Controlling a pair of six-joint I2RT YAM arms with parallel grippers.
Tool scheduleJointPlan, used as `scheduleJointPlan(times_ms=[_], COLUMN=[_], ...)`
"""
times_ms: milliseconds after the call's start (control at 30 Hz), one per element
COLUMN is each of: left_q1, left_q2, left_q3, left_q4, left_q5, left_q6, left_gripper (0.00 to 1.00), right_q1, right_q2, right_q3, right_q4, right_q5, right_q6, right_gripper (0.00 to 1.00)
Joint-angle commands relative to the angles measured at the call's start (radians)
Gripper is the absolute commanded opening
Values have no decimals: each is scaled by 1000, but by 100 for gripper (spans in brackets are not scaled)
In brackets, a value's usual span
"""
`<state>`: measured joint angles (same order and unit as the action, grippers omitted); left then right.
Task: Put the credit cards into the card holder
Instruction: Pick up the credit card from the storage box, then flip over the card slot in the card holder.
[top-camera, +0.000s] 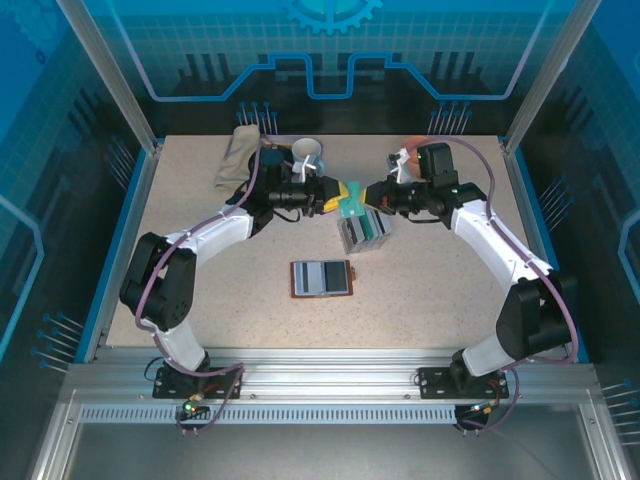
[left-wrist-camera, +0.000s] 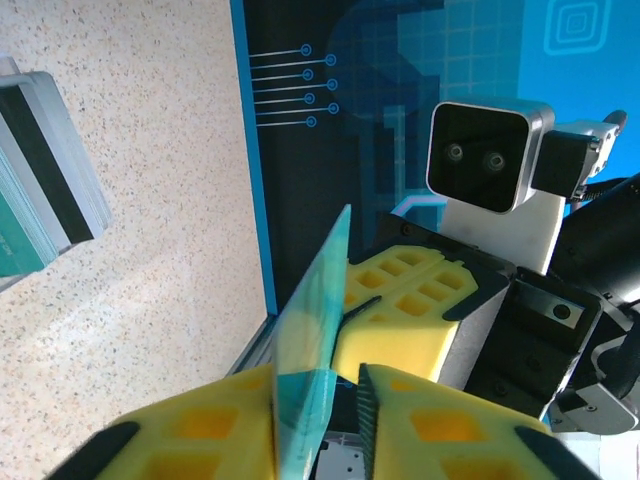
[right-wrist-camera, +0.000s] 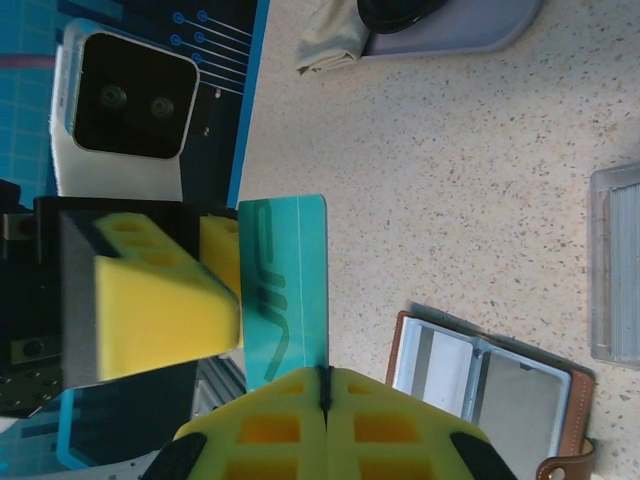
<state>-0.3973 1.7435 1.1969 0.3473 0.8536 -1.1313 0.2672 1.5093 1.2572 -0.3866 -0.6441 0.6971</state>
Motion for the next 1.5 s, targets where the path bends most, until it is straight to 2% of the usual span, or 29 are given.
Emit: scheduleJointPlan(times_ms=[0, 100, 233, 333, 400, 500, 567, 900, 967, 1033, 1133, 1233, 1333, 1467], left_q1=[-5, -5, -5, -6, -5, -5, 0, 11, 18, 25, 39, 55, 58, 60], left_q2=[-42, -35, -30, -31, -31, -37, -48, -78, -90, -113, -147, -176, -208, -227], left_q3=[-2, 1, 2, 7, 10, 12, 3, -24, -27, -25, -18, -54, -115, -187], left_q4=[57, 60, 85, 84, 82, 70, 68, 74, -6, -182, -518, -727, -841, -896], left_q5=[51, 58, 82, 92, 100, 107, 105, 122, 111, 65, -68, -212, -336, -426], left_q6=[-13, -21, -39, -40, -44, -36, -37, -40, 8, 112, 300, 394, 439, 469], left_gripper=[17, 9, 8, 8, 10, 12, 14, 19, 24, 32, 40, 45, 52, 62], right_q1=[-12, -12, -12, -12, -18, -24, -34, -55, -55, -54, -37, 3, 83, 202], right_q2=[5, 15, 30, 46, 52, 48, 43, 31, 20, 3, -27, -53, -68, -48], right_q3=[-15, -6, 12, 18, 11, 19, 17, -32, -43, -53, -75, -97, -119, -150], right_q4=[20, 15, -1, 9, 29, -38, -77, -91, -80, -75, -87, -131, -179, -163], right_q5=[-45, -93, -134, -184, -204, -142, -95, -52, -49, -43, 5, 101, 228, 303], right_q6=[11, -8, -38, -40, -28, -62, -84, -89, -81, -73, -72, -95, -108, -80], right_gripper=[5, 20, 29, 24, 11, 6, 6, 6, 5, 4, 4, 4, 4, 4])
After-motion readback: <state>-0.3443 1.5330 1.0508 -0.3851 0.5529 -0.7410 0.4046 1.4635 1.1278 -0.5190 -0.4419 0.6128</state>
